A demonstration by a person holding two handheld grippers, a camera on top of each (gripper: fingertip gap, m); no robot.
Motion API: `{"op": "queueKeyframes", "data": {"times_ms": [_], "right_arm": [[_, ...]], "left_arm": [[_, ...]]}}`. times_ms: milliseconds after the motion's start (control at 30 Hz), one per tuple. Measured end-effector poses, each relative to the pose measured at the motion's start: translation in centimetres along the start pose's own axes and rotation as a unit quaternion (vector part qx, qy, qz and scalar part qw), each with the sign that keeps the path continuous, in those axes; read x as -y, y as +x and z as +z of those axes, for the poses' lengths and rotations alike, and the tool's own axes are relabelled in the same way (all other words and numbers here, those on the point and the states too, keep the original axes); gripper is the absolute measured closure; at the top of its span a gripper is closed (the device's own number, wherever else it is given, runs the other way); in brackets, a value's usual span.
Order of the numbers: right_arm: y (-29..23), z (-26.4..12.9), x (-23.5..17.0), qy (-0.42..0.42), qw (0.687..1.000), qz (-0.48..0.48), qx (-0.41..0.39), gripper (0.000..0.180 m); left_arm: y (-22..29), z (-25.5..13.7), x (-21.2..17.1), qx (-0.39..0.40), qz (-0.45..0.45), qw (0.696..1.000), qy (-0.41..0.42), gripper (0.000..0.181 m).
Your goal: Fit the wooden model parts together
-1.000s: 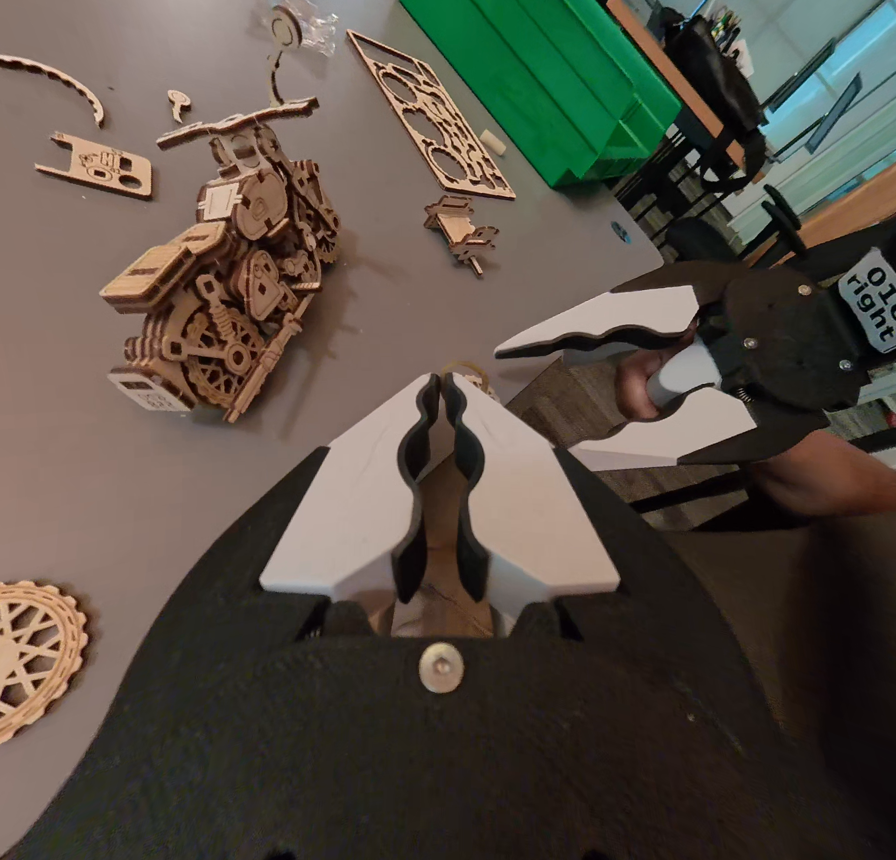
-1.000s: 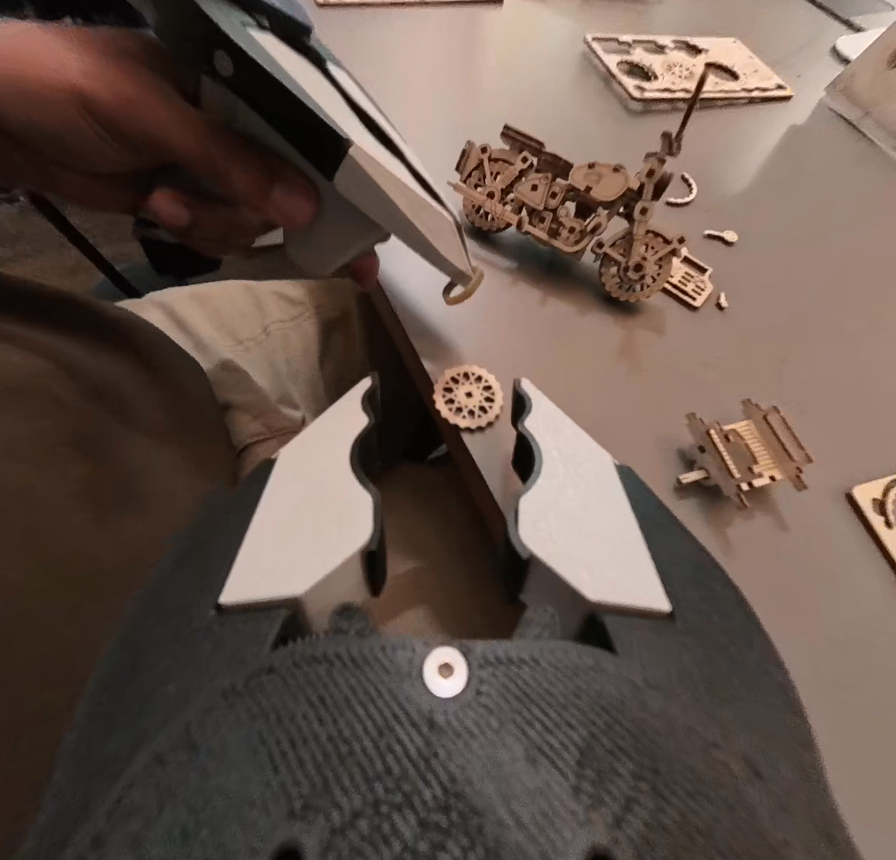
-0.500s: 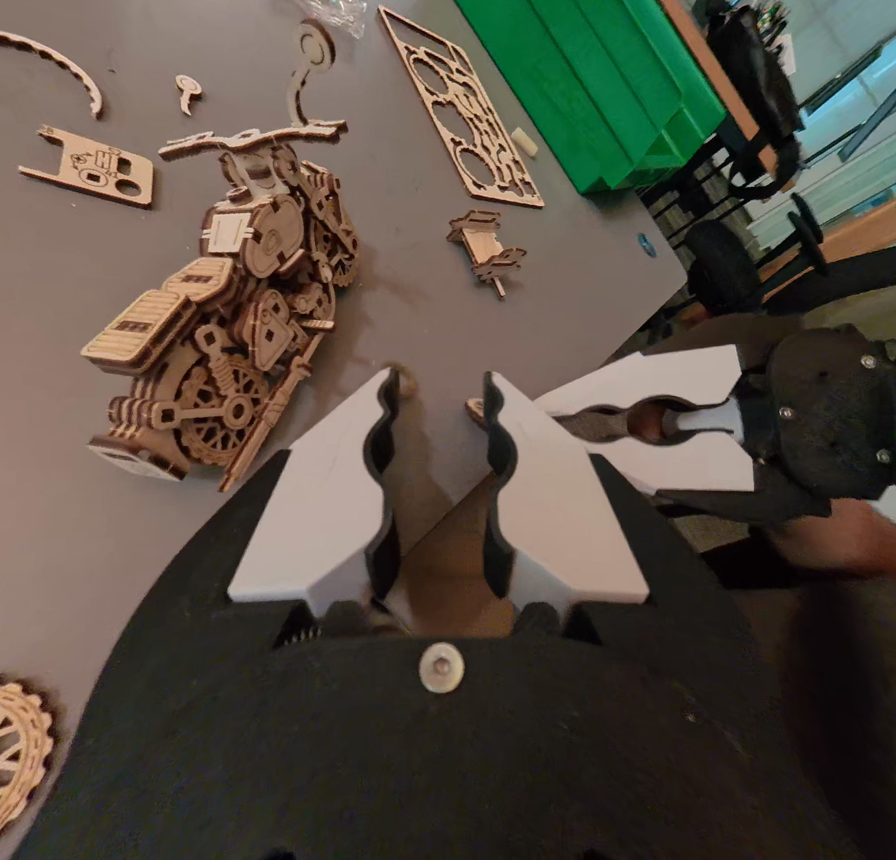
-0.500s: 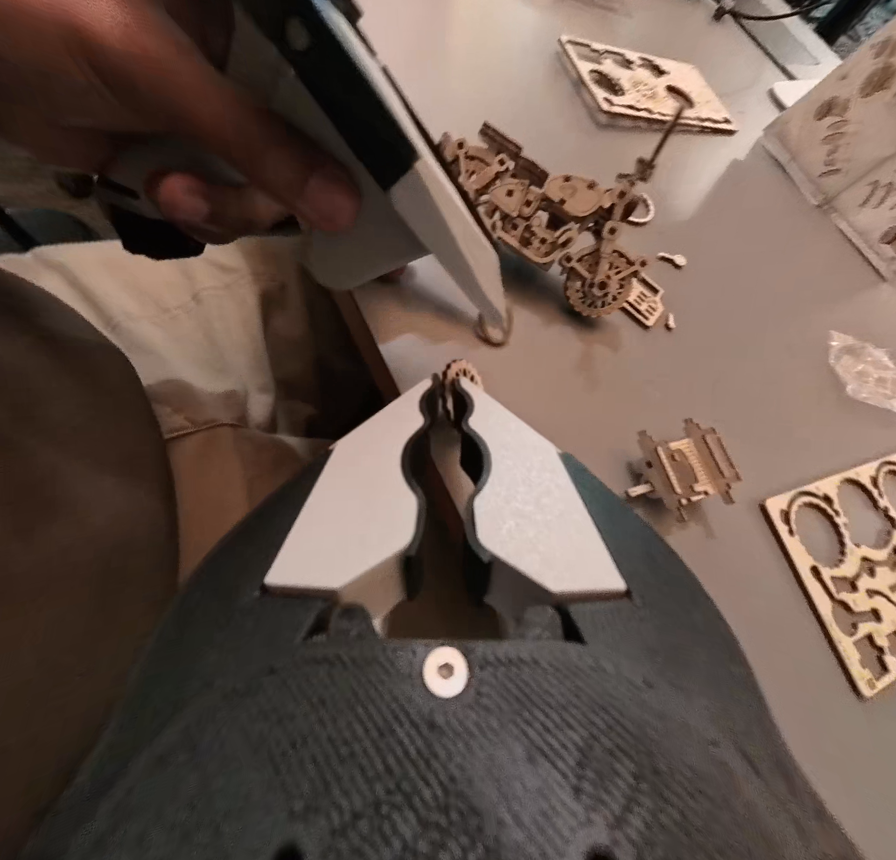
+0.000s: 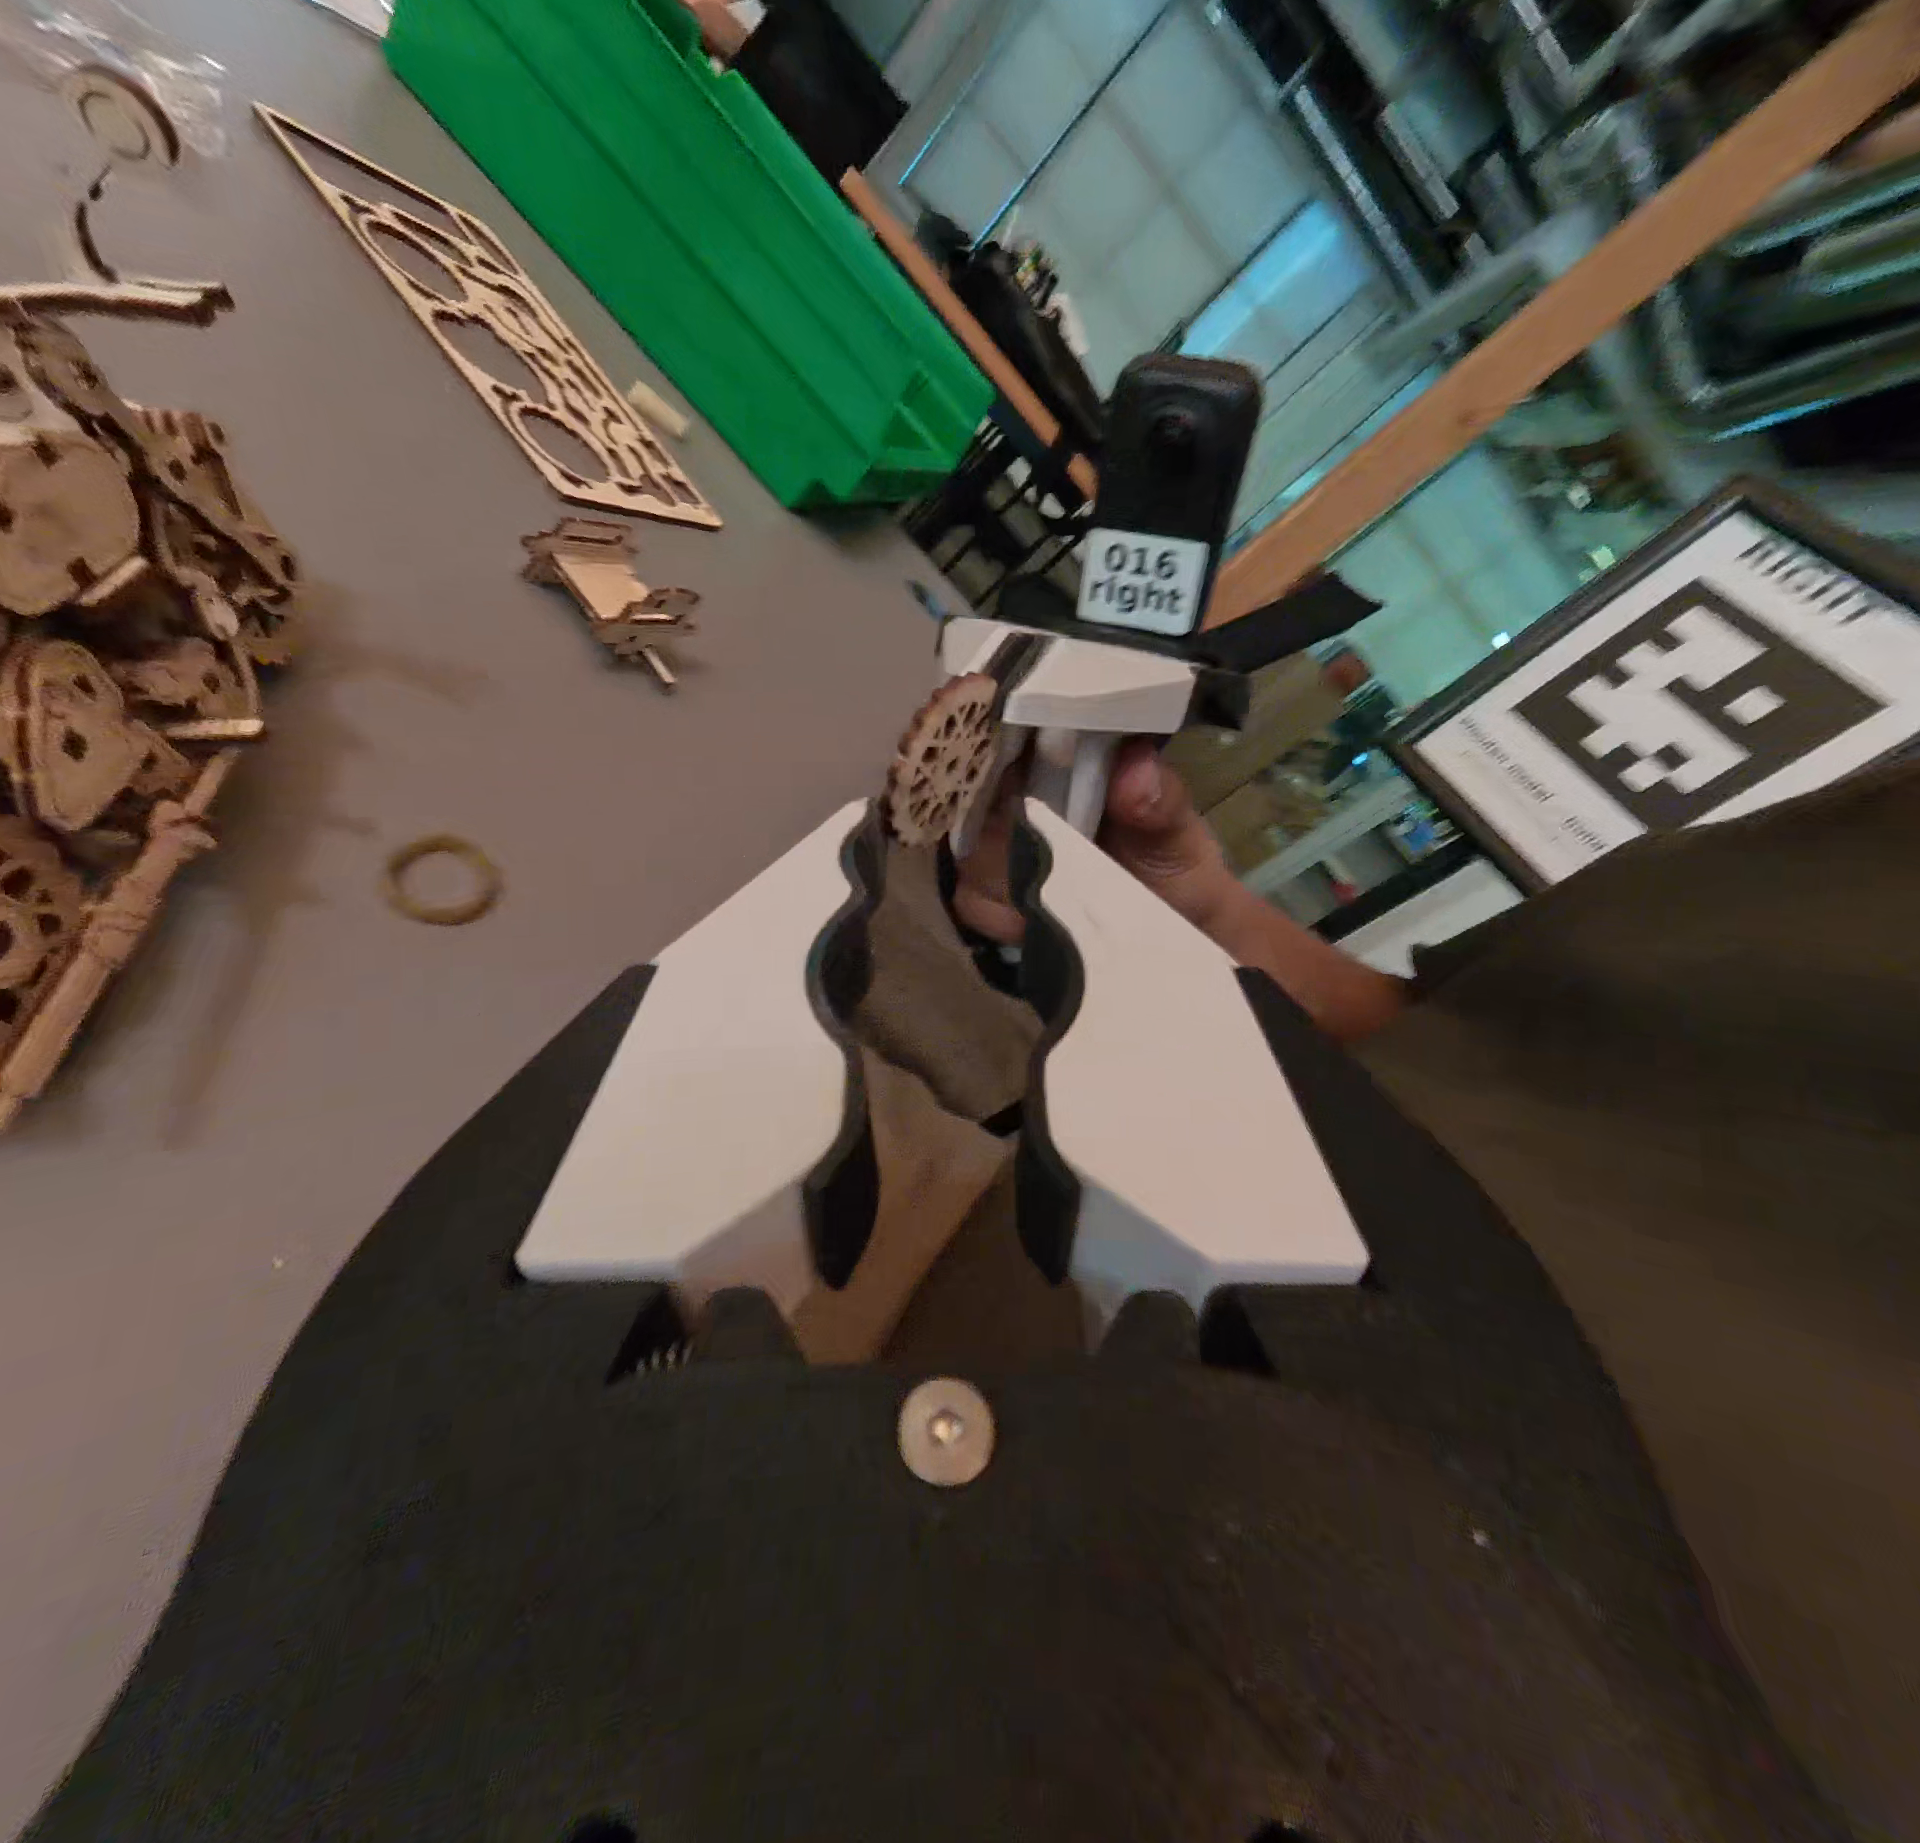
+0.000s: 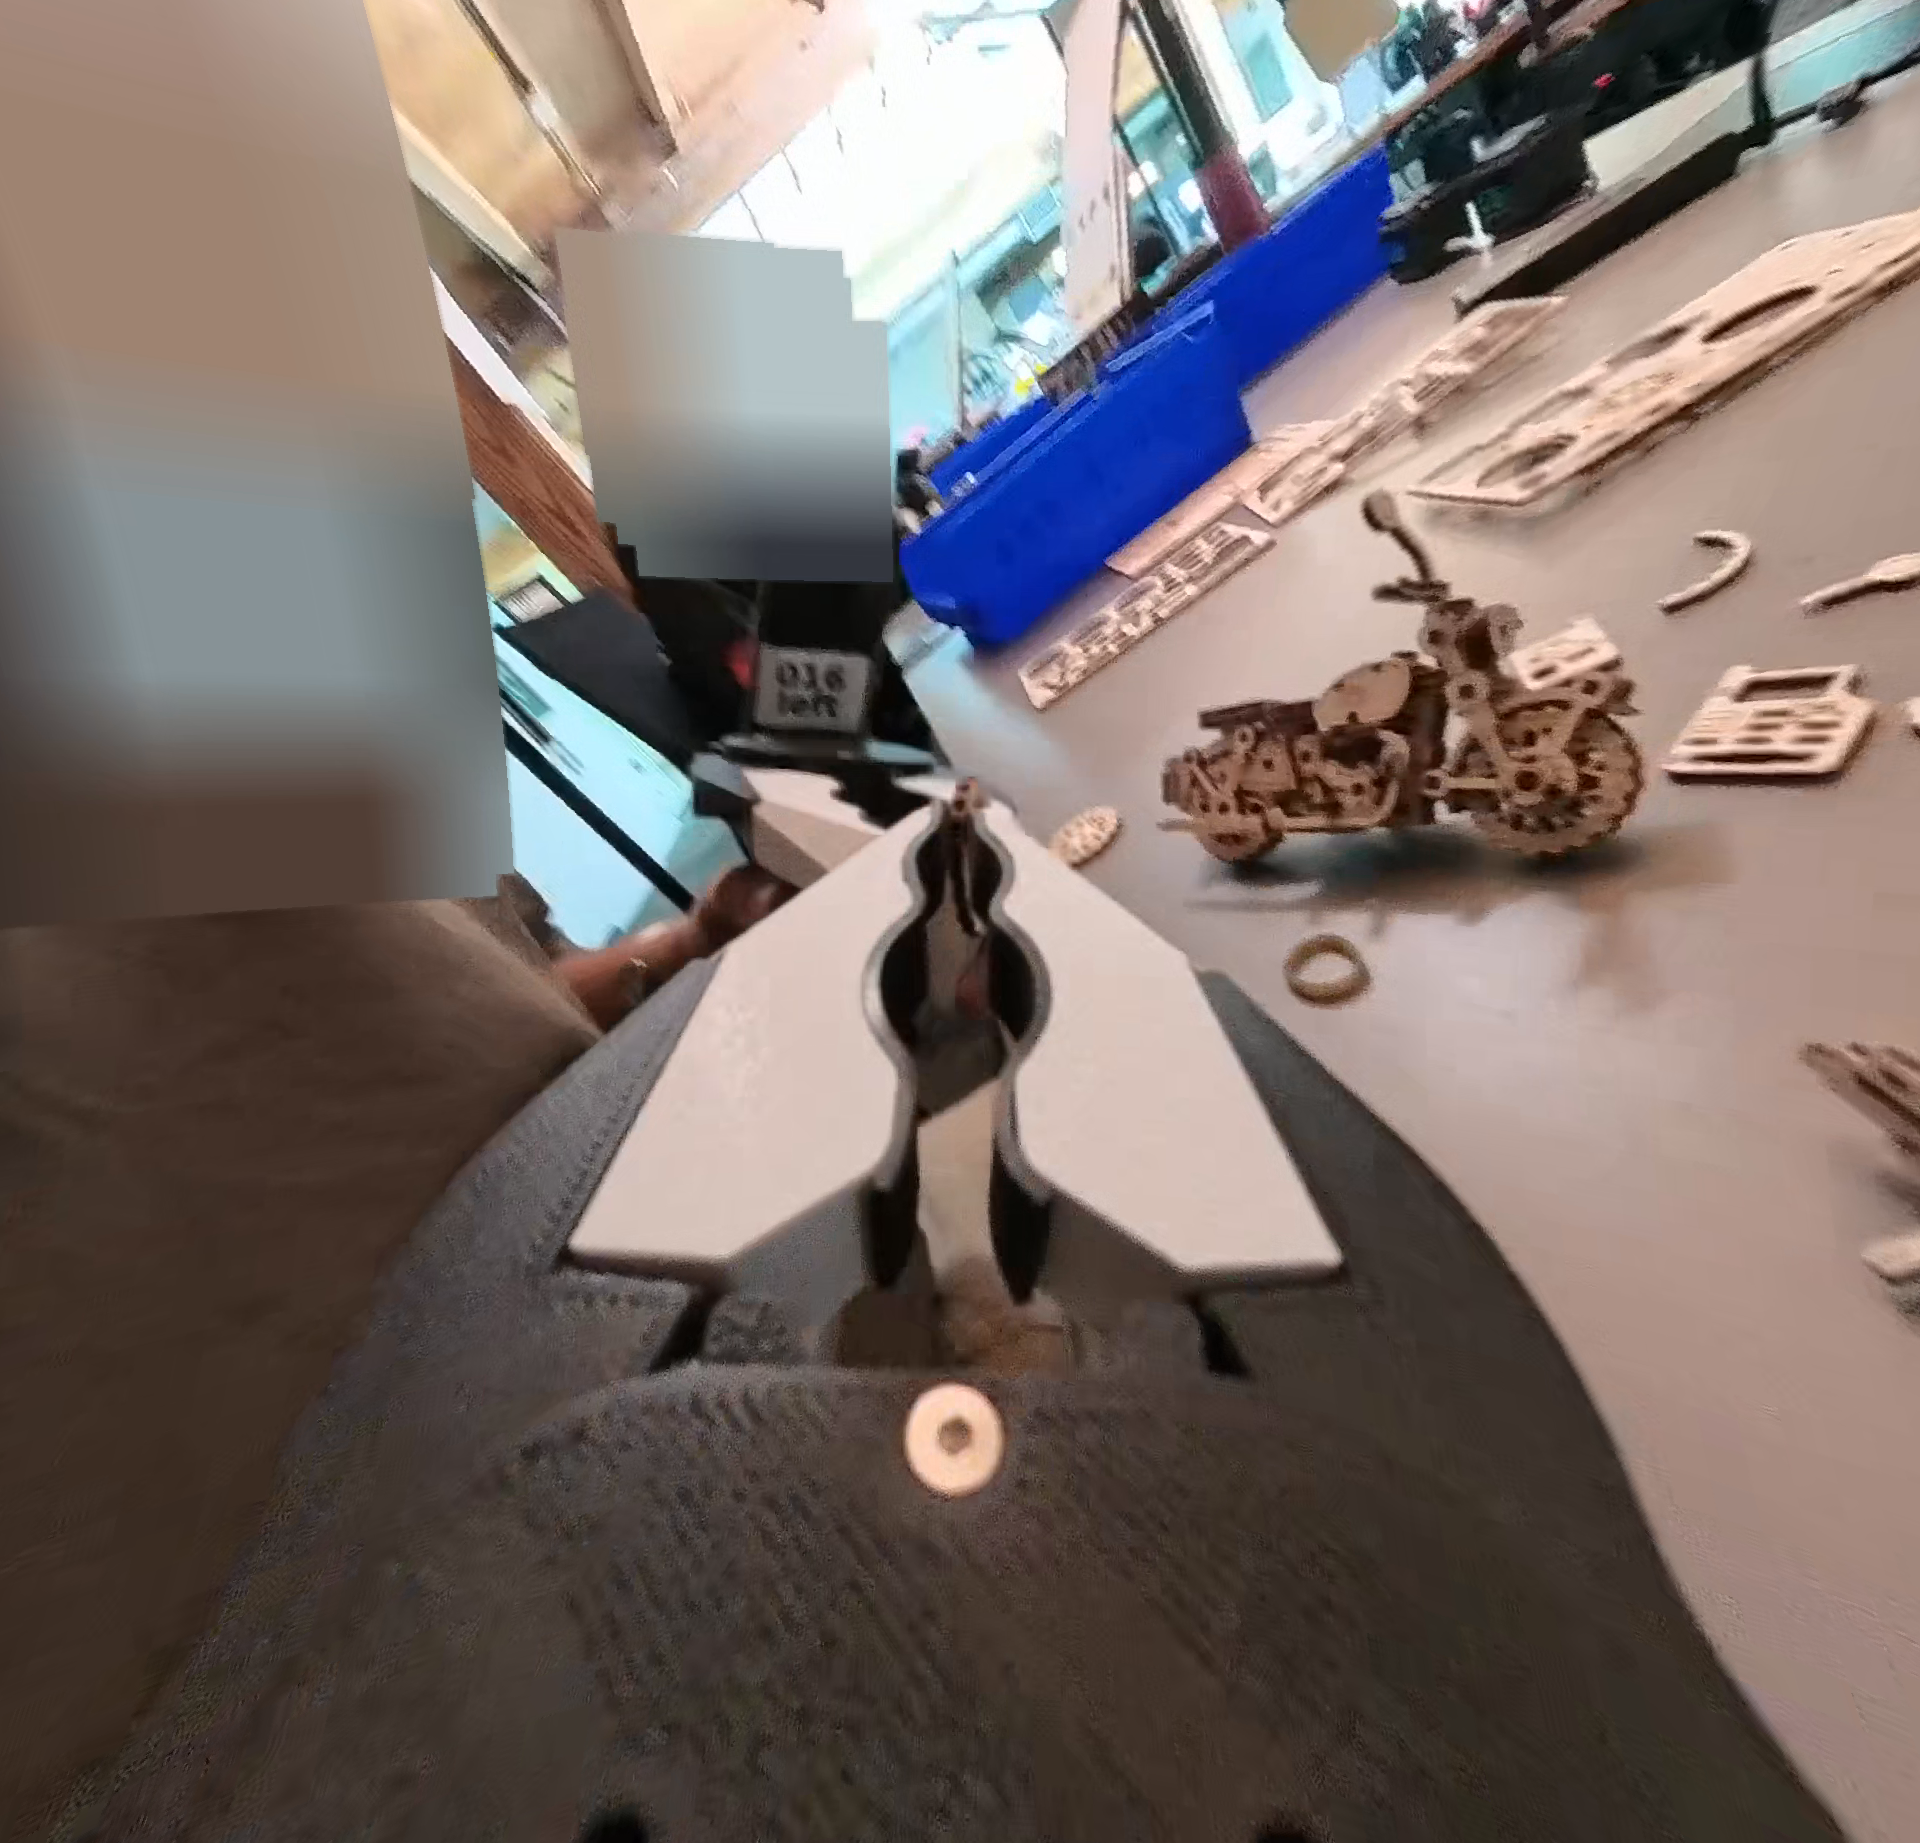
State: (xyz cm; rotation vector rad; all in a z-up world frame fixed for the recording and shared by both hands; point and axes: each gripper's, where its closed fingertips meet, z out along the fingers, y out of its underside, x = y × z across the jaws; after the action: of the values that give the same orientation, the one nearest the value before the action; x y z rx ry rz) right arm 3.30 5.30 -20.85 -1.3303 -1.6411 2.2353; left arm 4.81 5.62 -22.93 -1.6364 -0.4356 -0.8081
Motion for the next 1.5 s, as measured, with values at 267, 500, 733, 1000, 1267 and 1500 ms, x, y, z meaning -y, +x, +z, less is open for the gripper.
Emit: {"op": "queueKeyframes", "data": {"times_ms": [267, 500, 733, 1000, 1267, 1500], "right_arm": [[-0.2, 1.5, 0.5, 0.005, 1.0, 0.014, 0.017, 0.178], [2.5, 1.0, 3.9, 0.024, 0.979, -0.143, -0.14, 0.152], [5.7, -2.0, 9.1, 0.037, 0.845, -0.404, -0.349, 0.081], [5.3, 1.7, 3.5, 0.01, 0.915, -0.317, -0.25, 0.092], [4.3, 4.0, 0.1, -0.13, 0.926, -0.278, -0.22, 0.108], [6.2, 3.2, -1.7, -0.158, 0.906, -0.273, -0.284, 0.125]], "left_arm": [[0.5, -2.0, 2.2, -0.022, -0.002, 0.998, 0.065, 0.18], [-0.2, -3.9, 3.9, 0.05, 0.077, 0.99, 0.11, 0.18], [-1.8, -7.7, 7.5, 0.116, 0.11, 0.966, 0.204, 0.18], [-5.6, -10.9, 11.0, 0.2, 0.148, 0.937, 0.247, 0.181], [-5.9, -8.4, 11.7, 0.199, 0.177, 0.946, 0.183, 0.179], [-6.2, -9.1, 10.4, 0.229, 0.132, 0.947, 0.185, 0.18]]}}
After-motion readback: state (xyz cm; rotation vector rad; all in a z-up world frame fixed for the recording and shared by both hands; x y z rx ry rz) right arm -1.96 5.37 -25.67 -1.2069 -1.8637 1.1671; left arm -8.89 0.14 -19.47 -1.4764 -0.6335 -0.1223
